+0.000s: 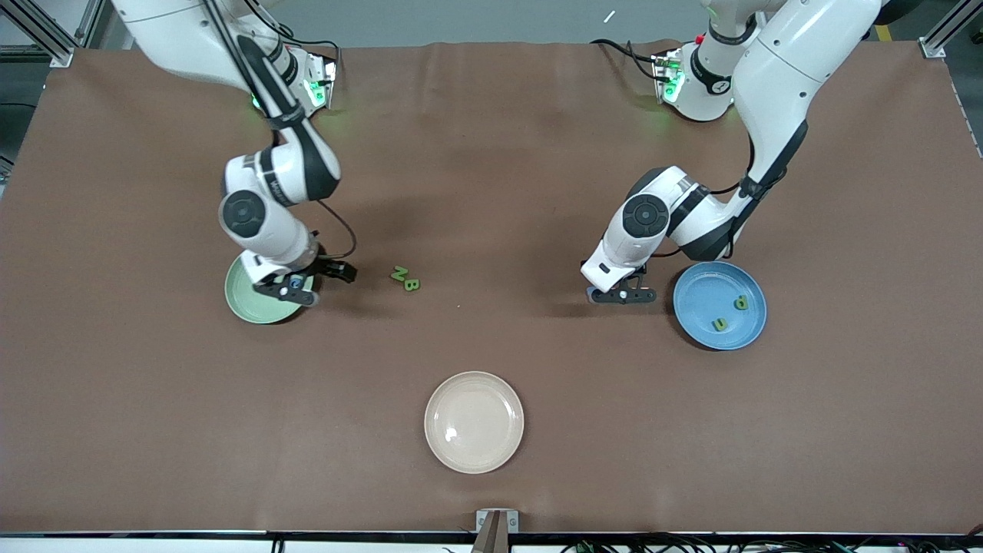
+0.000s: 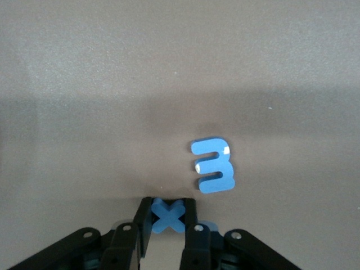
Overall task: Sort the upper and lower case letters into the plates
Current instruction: 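Drop the x in the blue plate while the right gripper reaches the Z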
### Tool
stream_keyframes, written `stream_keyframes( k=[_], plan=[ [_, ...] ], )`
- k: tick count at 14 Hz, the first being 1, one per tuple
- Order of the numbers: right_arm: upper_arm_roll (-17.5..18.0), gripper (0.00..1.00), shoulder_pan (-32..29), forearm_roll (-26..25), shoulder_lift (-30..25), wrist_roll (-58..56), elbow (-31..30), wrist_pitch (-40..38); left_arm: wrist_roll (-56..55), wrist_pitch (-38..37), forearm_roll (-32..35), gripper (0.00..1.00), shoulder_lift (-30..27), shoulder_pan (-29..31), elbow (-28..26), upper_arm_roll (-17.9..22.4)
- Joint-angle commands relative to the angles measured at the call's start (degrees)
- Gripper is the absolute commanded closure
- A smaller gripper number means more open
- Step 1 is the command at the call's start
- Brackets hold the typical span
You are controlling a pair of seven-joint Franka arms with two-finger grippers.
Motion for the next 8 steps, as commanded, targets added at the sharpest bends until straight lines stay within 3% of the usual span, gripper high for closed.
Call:
stream_keyframes(
  k=[1,6,8],
  plan=[
    [-0.3,0.0,3.1,0.1,1.4,6.1,-0.6,3.5,-1.8,0.3,1.6,0.85,-1.0,0.5,-0.1,0.0],
    [-0.3,0.0,8.8,0.1,5.8,14.9,-0.7,11.2,-1.0,-5.5,1.3,0.86,-6.9,3.4,0.8,-0.3],
    [-0.3,0.0,9.8,0.1,6.4,17.7,-0.5,13.0,-0.1,-6.1,1.3,0.86,-8.5,7.6,0.6,-0.9]
  ],
)
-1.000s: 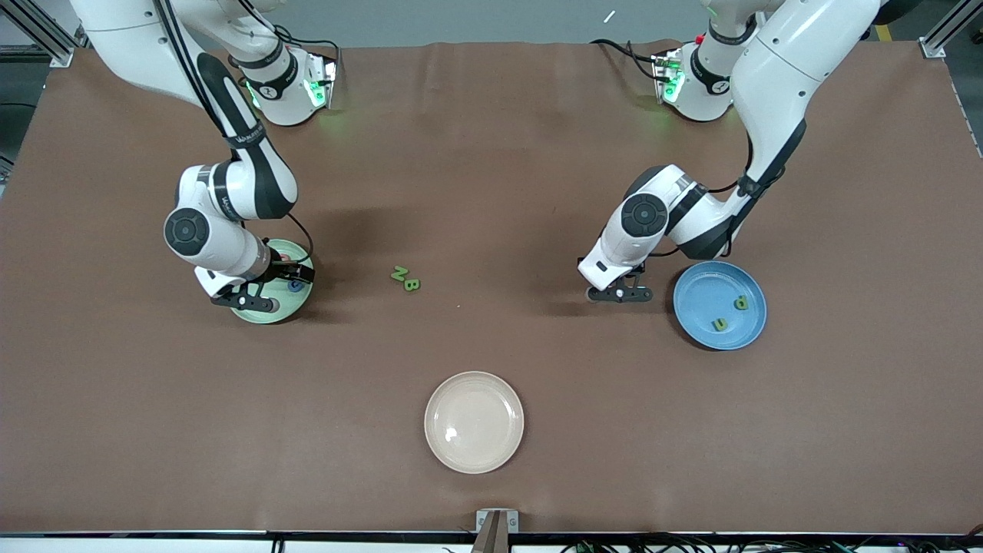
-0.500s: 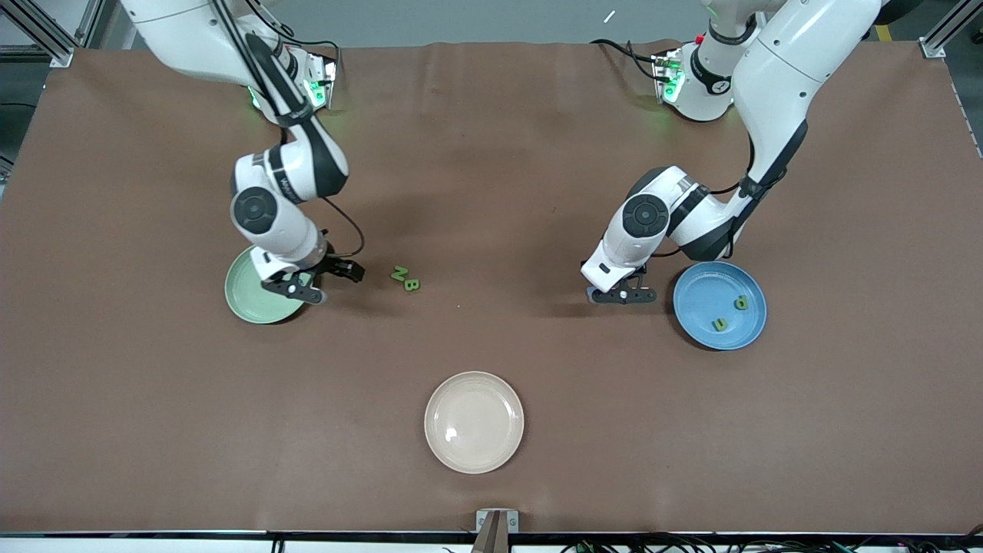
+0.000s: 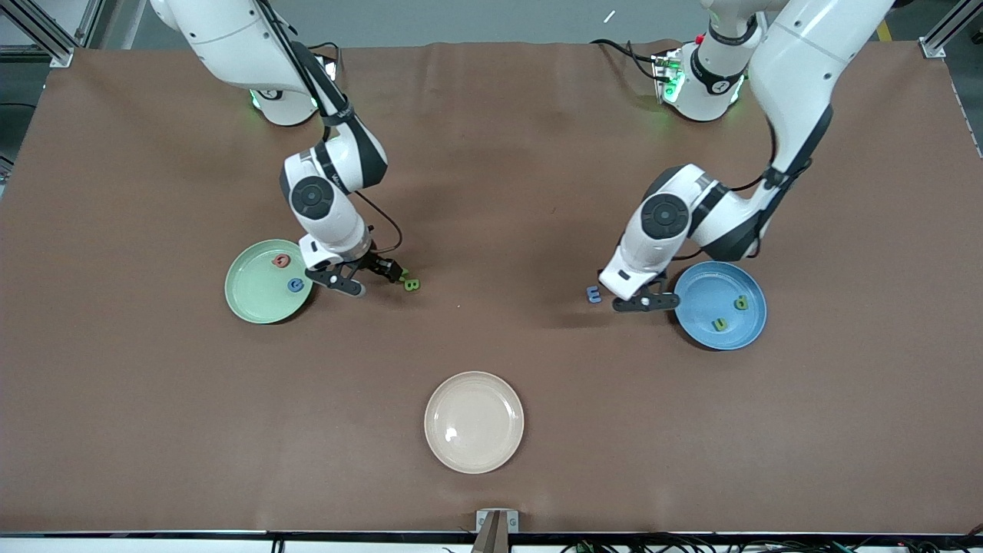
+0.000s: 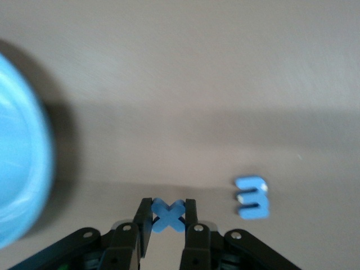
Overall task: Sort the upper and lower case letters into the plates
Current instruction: 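Drop the x in the blue plate while the right gripper reaches the Z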
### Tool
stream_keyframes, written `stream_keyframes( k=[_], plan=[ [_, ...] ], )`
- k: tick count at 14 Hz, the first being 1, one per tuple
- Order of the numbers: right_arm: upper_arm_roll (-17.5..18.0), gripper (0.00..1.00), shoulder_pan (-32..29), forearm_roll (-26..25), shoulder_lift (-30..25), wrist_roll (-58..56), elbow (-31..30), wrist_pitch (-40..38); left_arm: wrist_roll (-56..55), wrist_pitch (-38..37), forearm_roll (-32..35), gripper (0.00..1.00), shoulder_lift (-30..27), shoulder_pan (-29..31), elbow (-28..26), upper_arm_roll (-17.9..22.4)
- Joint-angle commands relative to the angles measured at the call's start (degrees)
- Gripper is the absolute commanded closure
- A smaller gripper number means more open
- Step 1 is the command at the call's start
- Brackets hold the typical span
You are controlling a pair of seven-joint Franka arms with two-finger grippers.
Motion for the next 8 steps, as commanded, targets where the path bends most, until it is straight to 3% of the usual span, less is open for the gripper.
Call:
stream_keyframes(
  k=[1,5,8],
  plan=[
    [-0.4,0.0,1.7,0.1,0.8,4.0,-0.2,2.3,1.9,-1.4,0.8,0.86,-3.8,5.7,-1.2,-1.7],
    [-0.4,0.0,3.5,0.1,1.8,7.0,-0.2,3.9,10.5,-1.4,0.9,0.86,-4.5,16.5,-3.2,-6.1],
    [-0.4,0.0,4.8,0.0,1.8,8.7,-0.2,3.9,16.2,-0.6,1.3,0.86,-4.6,21.1,-5.5,-6.3]
  ],
)
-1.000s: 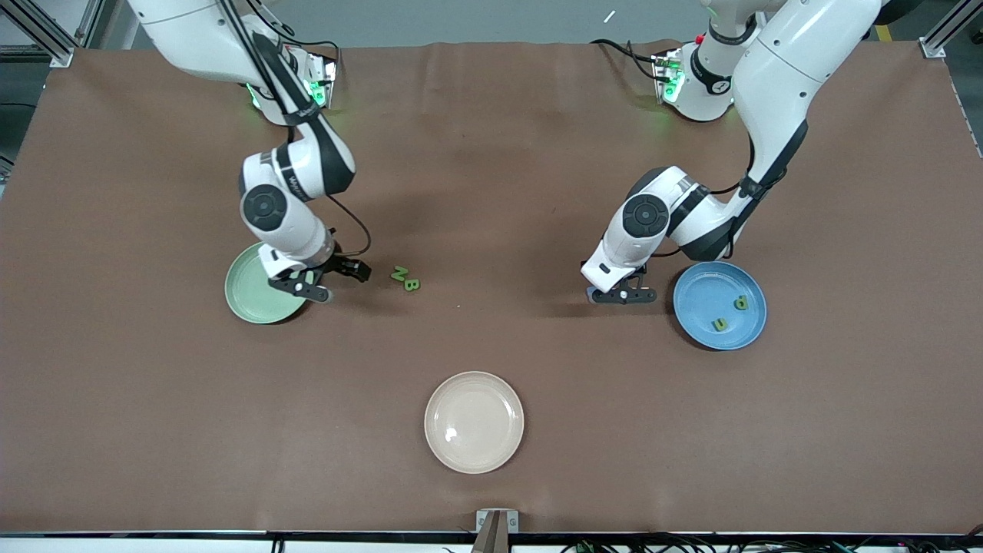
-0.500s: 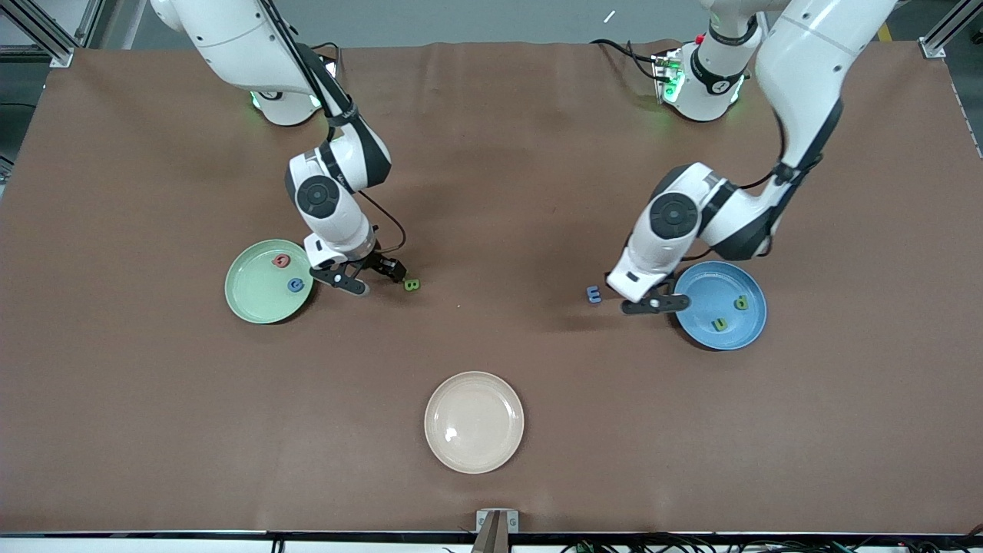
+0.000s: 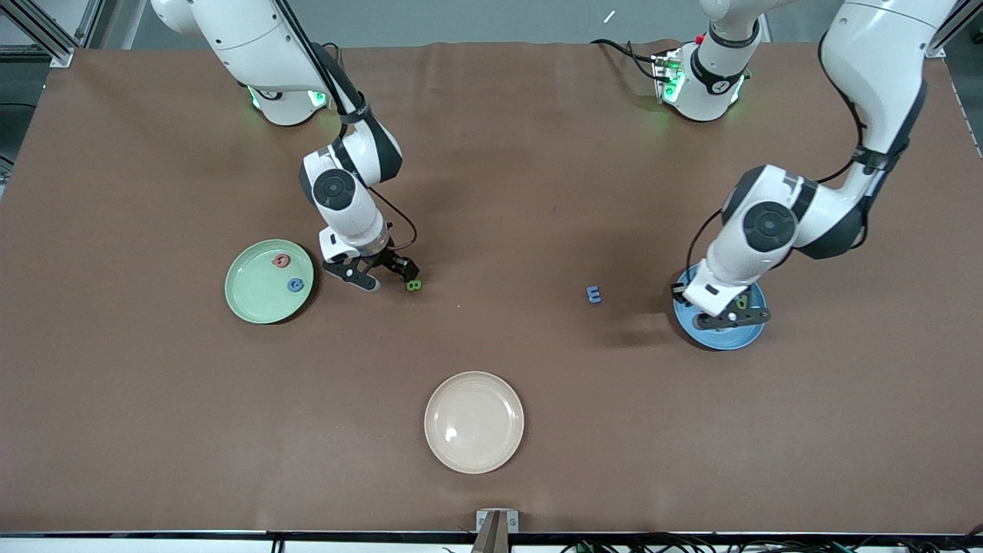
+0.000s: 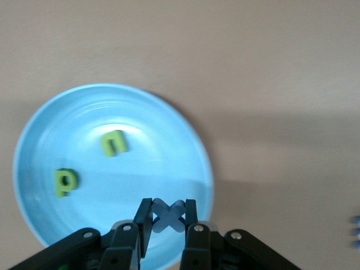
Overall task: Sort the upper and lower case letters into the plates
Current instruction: 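Drop the x in the blue plate while the right gripper reaches the Z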
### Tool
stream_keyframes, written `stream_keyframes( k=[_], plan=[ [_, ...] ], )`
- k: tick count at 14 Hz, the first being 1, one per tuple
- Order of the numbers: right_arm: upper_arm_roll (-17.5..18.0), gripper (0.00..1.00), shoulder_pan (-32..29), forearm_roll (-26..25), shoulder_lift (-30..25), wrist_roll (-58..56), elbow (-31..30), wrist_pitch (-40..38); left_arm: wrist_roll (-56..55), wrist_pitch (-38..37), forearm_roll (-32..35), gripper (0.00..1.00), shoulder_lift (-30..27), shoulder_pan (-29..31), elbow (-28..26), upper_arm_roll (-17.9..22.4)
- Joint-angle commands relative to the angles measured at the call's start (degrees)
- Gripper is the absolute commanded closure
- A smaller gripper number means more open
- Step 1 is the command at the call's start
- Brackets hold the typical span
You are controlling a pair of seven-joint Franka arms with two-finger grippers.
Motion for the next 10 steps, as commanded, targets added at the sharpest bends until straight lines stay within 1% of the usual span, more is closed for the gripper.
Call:
stream_keyframes(
  k=[1,3,5,7,10],
  plan=[
    [-0.4,0.0,1.5,-0.2,0.7,1.9,-0.4,0.7,3.7,1.2,2.0,0.86,-1.3,4.0,-3.5,-1.2],
    [-0.5,0.0,1.5,-1.1,0.7,1.0,-0.4,0.5,5.1,2.2,4.0,0.86,-0.9,6.5,-4.9,-1.2],
    [-0.7,0.0,0.5,-4.0,0.6,-2.5,-1.0,0.3,6.3,4.2,5.5,0.86,-0.7,8.1,-7.0,-1.1],
    [-0.8,0.0,-0.5,-4.5,0.6,-4.9,-1.0,-0.1,6.5,5.5,8.3,0.86,0.6,9.9,-7.7,-1.1],
    [-0.8,0.0,-0.9,-4.5,0.2,-4.9,-0.7,-0.6,6.5,6.0,8.6,0.85,1.6,10.0,-7.7,-1.1]
  ],
)
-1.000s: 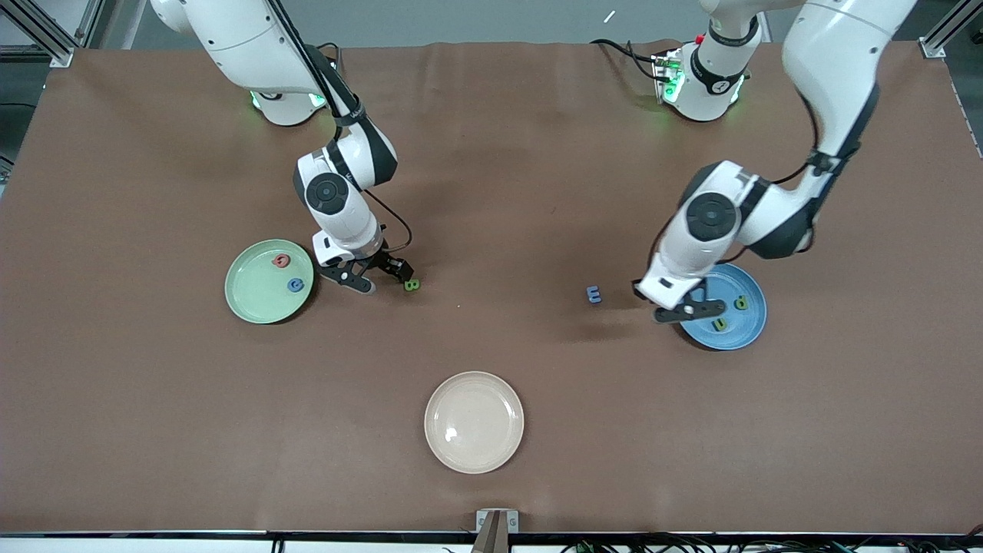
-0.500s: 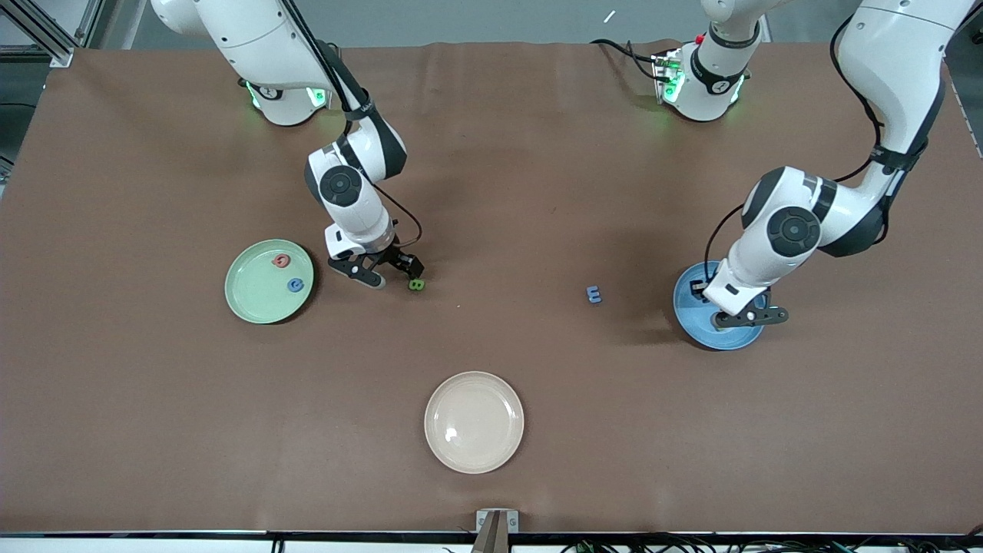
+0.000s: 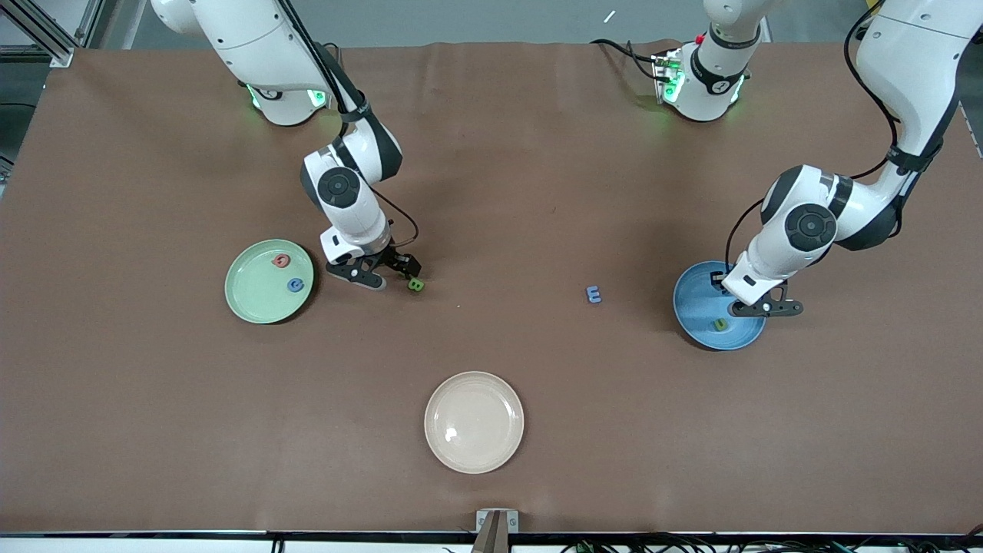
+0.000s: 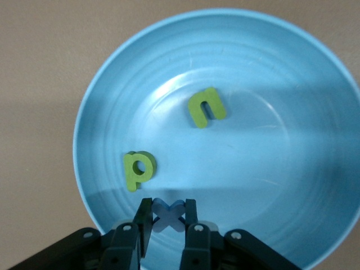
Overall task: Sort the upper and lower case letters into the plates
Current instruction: 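Drop the x in the blue plate while the right gripper reaches the Z, then reach the left gripper to the blue m while the right gripper approaches the Z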
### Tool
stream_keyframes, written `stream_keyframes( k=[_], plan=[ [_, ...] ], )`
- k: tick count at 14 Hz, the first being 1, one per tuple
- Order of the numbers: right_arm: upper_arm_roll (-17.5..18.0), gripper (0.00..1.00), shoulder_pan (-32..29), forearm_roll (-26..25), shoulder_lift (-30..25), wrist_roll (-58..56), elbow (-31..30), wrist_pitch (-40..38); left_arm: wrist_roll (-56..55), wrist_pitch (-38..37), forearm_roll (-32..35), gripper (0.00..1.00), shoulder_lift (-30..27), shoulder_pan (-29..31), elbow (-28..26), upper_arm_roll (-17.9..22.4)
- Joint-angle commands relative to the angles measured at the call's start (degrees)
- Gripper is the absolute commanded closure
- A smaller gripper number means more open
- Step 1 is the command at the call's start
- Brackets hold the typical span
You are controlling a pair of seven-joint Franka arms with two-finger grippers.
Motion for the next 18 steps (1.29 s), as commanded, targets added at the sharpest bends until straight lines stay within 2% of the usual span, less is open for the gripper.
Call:
stream_keyframes(
  k=[1,5,6,7,8,9,10,11,16,18],
  plan=[
    [0.0,0.0,-0.8,-1.4,0.0,-1.2,-0.2,-1.7,0.4,2.0,1.5,0.84,1.0,1.0,-0.6,-1.0],
    [0.1,0.0,-1.0,-0.9,-0.1,-0.9,4.4,-11.2,0.4,2.1,1.5,0.81,1.8,1.0,-0.6,-1.0],
    [0.2,0.0,-0.9,-0.7,-0.1,-0.5,4.5,-11.3,0.4,2.1,1.5,0.79,1.8,1.0,-0.6,-1.0],
    [0.2,0.0,-0.9,-0.7,-0.1,-0.5,4.6,-11.0,0.5,2.1,1.5,0.72,1.8,1.0,-0.6,-1.0],
    [0.2,0.0,-0.9,-0.6,0.1,-0.5,4.5,-10.6,0.6,2.1,1.5,0.55,1.5,1.0,-0.5,-1.0],
    [0.2,0.0,-0.8,-0.5,0.1,-0.3,4.5,-10.6,0.8,2.0,1.5,0.23,1.3,1.0,-0.3,-1.0],
    [0.2,0.0,-0.9,-0.5,-0.1,-0.3,4.5,-10.5,0.7,1.9,1.5,0.0,0.9,1.0,-0.1,-1.1],
    [0.3,0.0,-0.8,-0.4,-0.1,-0.2,4.5,-10.3,0.4,1.6,1.5,0.0,0.2,0.9,0.2,-1.2],
    [0.5,0.0,-0.7,0.0,0.4,0.9,4.5,-7.8,-0.9,-3.5,-0.9,0.0,-0.1,0.8,5.7,-8.0],
    [0.5,0.0,-0.1,0.1,0.5,0.9,4.3,-7.2,-5.0,-6.3,-2.8,0.0,0.6,-0.3,8.2,-10.5]
  ],
)
